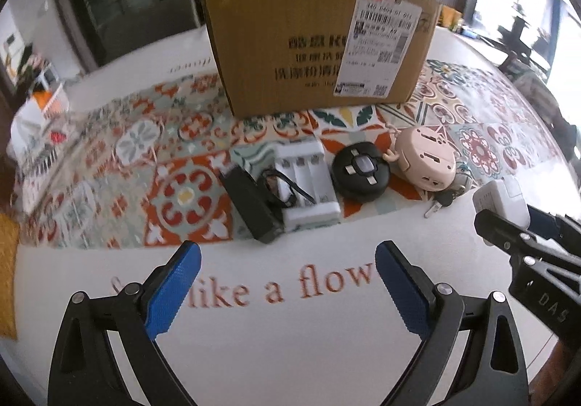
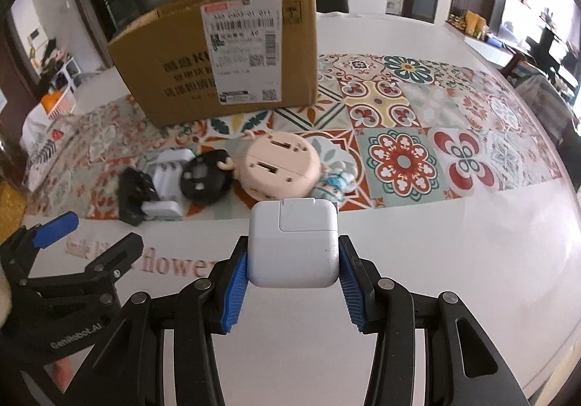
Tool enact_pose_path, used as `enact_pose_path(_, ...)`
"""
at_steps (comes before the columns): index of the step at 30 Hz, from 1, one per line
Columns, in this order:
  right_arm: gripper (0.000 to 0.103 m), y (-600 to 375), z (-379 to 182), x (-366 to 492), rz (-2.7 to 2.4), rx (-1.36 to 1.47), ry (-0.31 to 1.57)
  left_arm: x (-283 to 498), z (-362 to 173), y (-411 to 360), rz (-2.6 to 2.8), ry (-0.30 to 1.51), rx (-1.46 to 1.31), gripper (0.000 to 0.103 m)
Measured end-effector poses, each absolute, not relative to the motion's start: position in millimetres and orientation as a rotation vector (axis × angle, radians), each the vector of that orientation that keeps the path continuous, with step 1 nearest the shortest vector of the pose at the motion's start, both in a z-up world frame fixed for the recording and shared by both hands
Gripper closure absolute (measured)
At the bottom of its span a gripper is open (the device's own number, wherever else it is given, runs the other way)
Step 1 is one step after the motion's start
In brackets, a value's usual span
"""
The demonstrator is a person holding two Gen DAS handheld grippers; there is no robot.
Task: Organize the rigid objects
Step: 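Grasp the black battery pack with the left gripper while the right holds the white cube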
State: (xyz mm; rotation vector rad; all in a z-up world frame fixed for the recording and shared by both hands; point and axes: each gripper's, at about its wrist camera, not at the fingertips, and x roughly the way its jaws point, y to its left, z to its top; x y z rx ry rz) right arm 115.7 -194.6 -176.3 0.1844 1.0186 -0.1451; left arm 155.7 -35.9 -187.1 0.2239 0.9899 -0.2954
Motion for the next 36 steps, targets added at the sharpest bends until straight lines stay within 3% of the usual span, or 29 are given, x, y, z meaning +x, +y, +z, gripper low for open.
enact_pose_path(24, 0.057, -125, -206, 133, -0.323, 0.317, 1.094, 205, -223, -15, -0.741, 0.825, 0.568, 0.005)
enact_pose_path(32, 0.057, -108, -209, 144, -0.325, 0.287, 1.106, 222, -232, -14, -0.879, 0.809, 0.566, 0.005)
enact_pose_path(36, 0.057, -104, -209, 148, -0.333, 0.275, 1.114, 227, -240, -14, -0.930, 0.838, 0.527, 0.013)
